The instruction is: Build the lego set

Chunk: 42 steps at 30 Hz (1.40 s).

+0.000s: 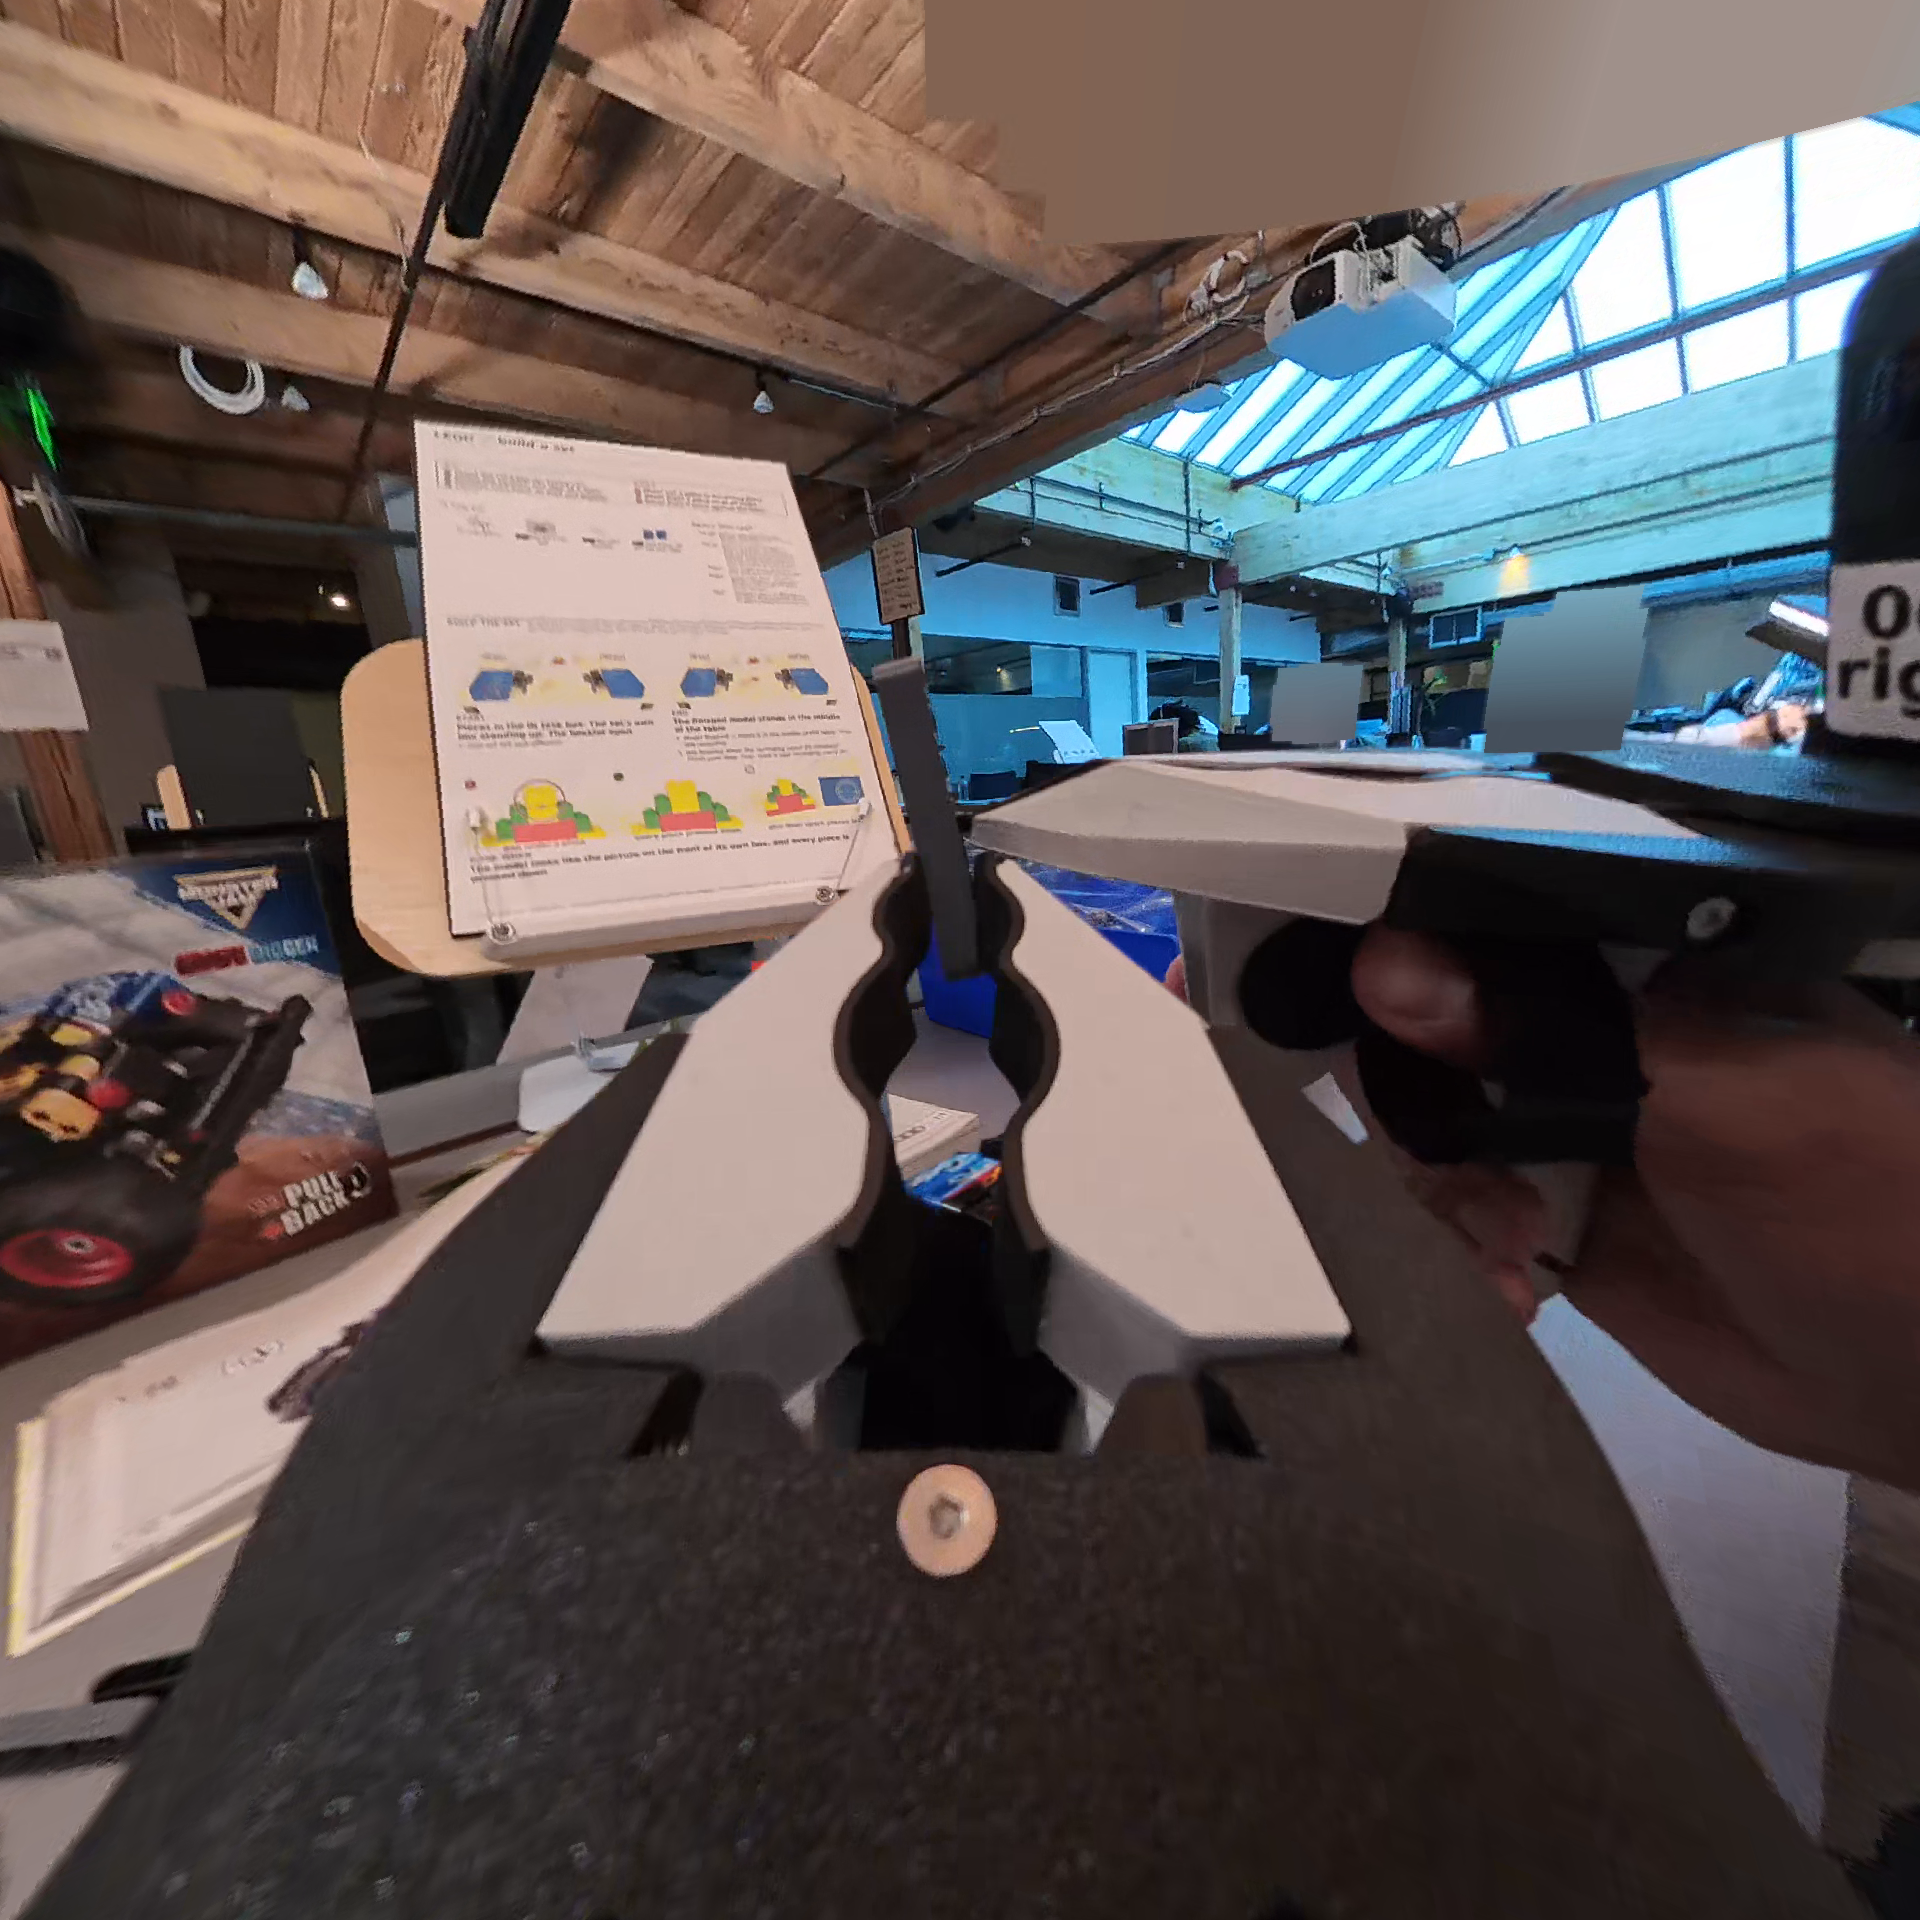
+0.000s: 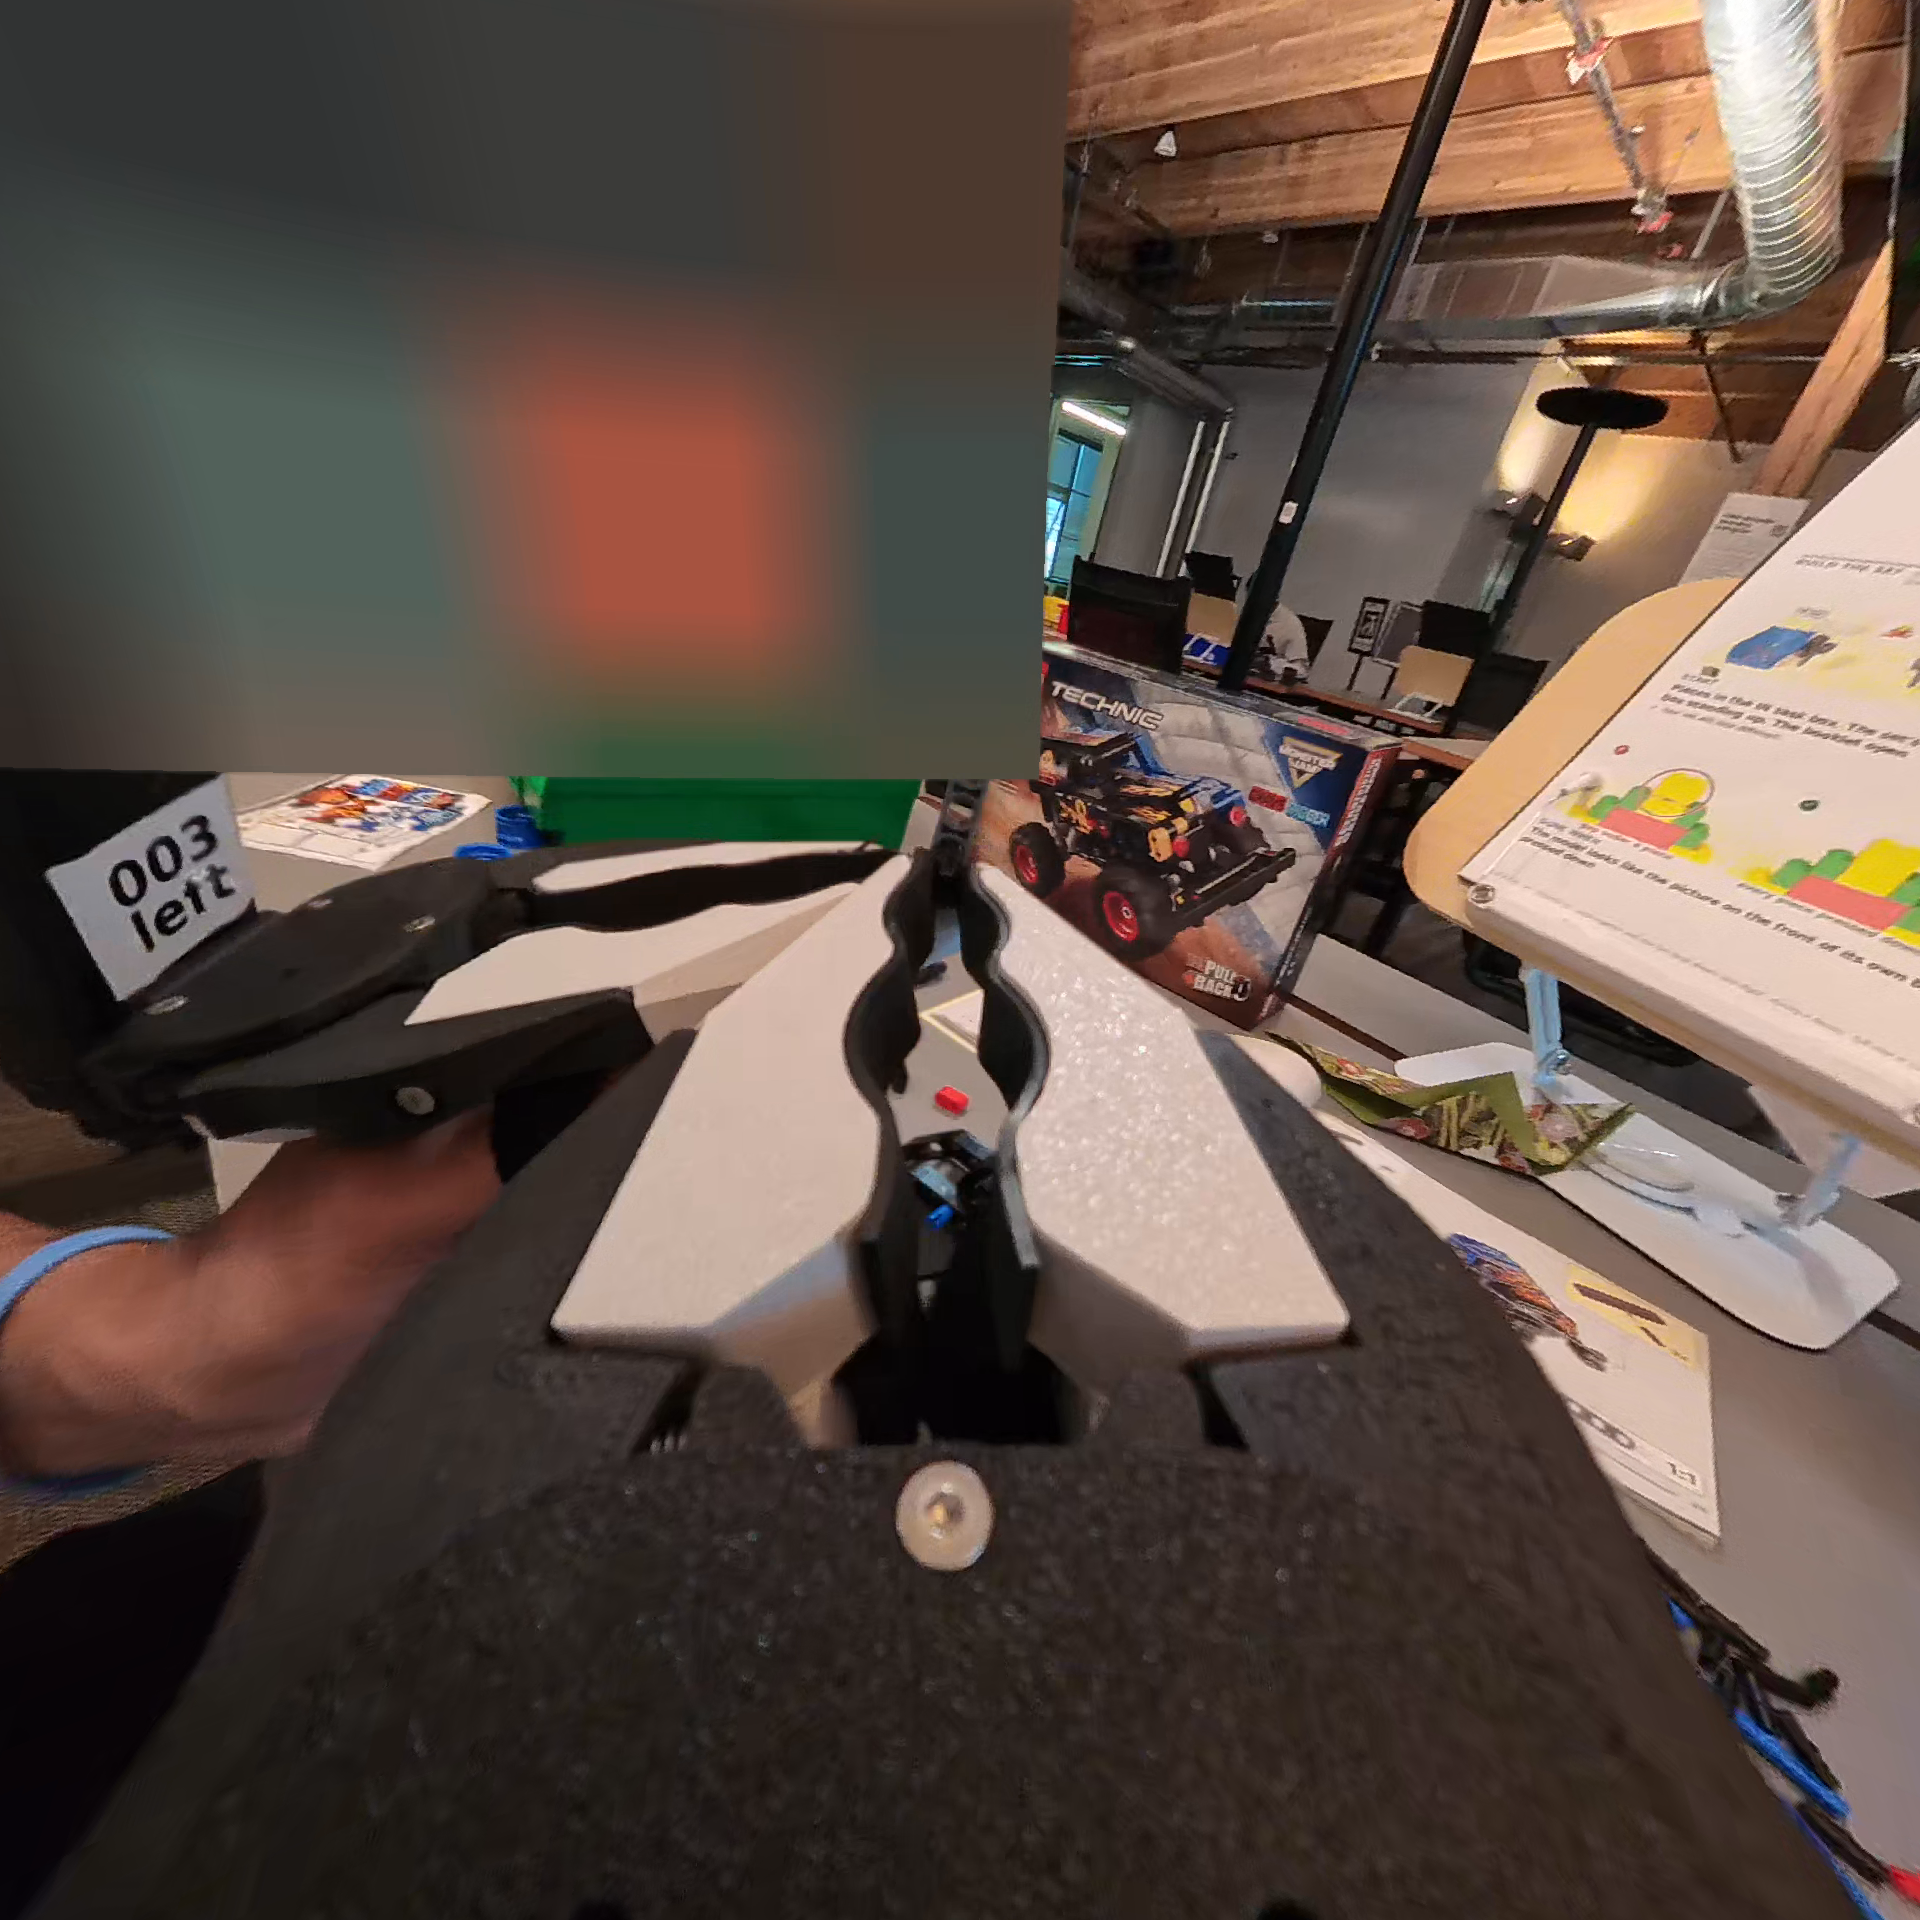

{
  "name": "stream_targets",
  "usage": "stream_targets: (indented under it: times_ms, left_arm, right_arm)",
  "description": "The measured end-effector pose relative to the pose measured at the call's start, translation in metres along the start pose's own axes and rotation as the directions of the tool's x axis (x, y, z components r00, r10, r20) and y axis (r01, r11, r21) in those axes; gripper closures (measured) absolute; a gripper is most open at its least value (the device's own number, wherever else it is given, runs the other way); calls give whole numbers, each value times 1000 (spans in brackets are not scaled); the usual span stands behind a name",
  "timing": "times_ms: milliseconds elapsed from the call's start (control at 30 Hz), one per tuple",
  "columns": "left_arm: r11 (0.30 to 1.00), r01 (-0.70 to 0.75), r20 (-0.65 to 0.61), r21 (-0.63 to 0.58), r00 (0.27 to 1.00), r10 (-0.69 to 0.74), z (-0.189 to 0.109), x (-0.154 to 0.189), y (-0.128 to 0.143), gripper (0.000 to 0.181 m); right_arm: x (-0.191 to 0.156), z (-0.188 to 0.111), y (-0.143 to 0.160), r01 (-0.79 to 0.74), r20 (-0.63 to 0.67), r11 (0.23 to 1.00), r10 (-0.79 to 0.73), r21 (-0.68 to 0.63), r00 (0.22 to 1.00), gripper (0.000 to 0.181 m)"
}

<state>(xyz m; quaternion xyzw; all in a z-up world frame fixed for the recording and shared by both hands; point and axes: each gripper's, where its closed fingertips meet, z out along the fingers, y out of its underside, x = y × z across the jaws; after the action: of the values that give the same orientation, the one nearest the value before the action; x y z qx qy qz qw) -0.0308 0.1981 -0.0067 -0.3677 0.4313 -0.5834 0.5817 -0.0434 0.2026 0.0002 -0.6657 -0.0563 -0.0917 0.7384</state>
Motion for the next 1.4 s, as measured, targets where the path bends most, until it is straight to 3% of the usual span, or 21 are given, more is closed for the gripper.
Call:
stream_targets:
  times_ms: [167, 300, 367, 433, 533, 600, 700, 800, 900, 1033, 1100, 1267, 1400]
  left_arm:
    - [962, -271, -19, -33, 962, 271, -1, 2, -4, 175]
    - [960, -272, -42, -63, 962, 270, -1, 1, 1, 174]
    - [975, -203, -65, -88, 978, 198, 1, -2, 6, 175]
    - [990, -27, -125, -137, 992, 9, 4, -5, 13, 175]
    - [967, 141, -213, -213, 959, -187, 5, -1, 21, 176]
    - [938, 233, -288, -256, 908, -304, 2, 9, 23, 175]
    - [882, 374, -429, -286, 773, -467, -5, 31, 10, 175]
    - [862, 397, -485, -314, 713, -505, -8, 45, 9, 175]
    - [846, 432, -508, -312, 677, -533, -9, 52, 7, 175]
    - [839, 451, -534, -304, 649, -542, -10, 57, 4, 175]
    - [851, 438, -551, -290, 651, -523, -12, 60, 2, 175]
    - [934, 279, -541, -224, 762, -357, -16, 61, 3, 174]
    - [949, 215, -539, -229, 784, -308, -18, 60, 3, 175]
  right_arm:
    - [-2, -4, -3, -89, 72, 996, 90, -23, 993, 178]
    - [-1, -2, 1, -66, 67, 997, 68, -39, 995, 178]
    - [2, 1, 5, -106, 67, 992, 111, -72, 992, 177]
    - [5, 3, 11, -91, 64, 989, 98, -113, 993, 176]
    - [6, -4, 7, -92, 165, 992, 106, -91, 981, 168]
    - [7, -11, 7, -140, 260, 985, 161, -99, 952, 150]
    - [3, -21, 8, -247, 425, 961, 275, -121, 862, 136]
    - [-14, -34, -2, -375, 605, 919, 370, -125, 705, 143]
    - [-15, -33, 4, -360, 601, 927, 347, -105, 720, 160]
    - [-18, -38, 2, -365, 630, 926, 339, -94, 698, 161]
    - [-21, -40, 0, -364, 654, 929, 318, -70, 687, 161]
    - [-25, -40, 2, -377, 673, 925, 313, -55, 670, 166]
    - [-28, -41, -1, -409, 694, 908, 350, -87, 629, 166]
